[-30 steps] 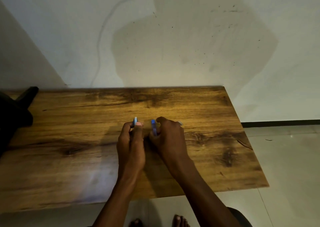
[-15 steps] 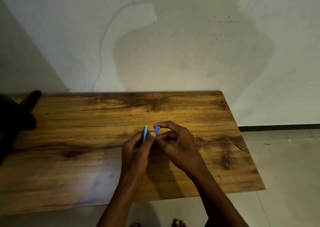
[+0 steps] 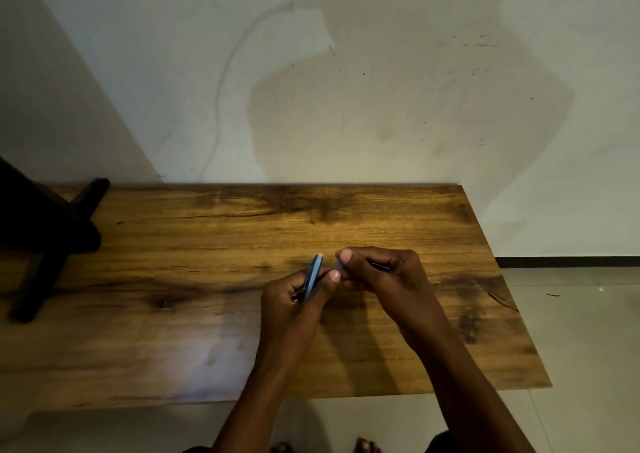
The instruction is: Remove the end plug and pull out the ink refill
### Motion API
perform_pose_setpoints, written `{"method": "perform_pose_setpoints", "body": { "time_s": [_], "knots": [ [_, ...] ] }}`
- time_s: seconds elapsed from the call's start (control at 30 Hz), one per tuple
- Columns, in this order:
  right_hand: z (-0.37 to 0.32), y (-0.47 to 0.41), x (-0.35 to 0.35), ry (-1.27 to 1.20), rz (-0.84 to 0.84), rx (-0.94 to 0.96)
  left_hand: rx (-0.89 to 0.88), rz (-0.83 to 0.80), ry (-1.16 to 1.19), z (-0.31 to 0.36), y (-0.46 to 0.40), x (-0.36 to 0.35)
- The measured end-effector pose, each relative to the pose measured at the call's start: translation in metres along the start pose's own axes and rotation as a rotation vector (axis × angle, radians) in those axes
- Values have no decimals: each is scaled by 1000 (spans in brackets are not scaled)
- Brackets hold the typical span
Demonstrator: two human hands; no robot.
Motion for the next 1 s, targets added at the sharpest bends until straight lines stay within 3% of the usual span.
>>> {"method": "perform_pose_setpoints", "body": {
  "time_s": [0.43,0.57,0.67,0.9,1.0],
  "knots": [
    [1,-8,10,128,269,78,71,76,-33,-4,-1,8],
    [12,-5,-4,598,191,114,69,137,-20,-11,-4,13],
    [20,-5,-8,752,152,56,107,134,-18,-18,-3,14],
    [16,-5,-5,799,202,104,115,107,46,-13,0,9],
    [7,-4,0,641,241,125,106,99,23,-11,-2,11]
  ]
}}
Point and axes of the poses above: each hand's wrist, its own y-axis away from the middle knuckle, its own x-axis out of the back of the hand, z = x × y, the point moved 4 cm from there along -y, towards the middle knuckle, and after that the axes turned 3 degrees about -x, right-handed, at the moved point
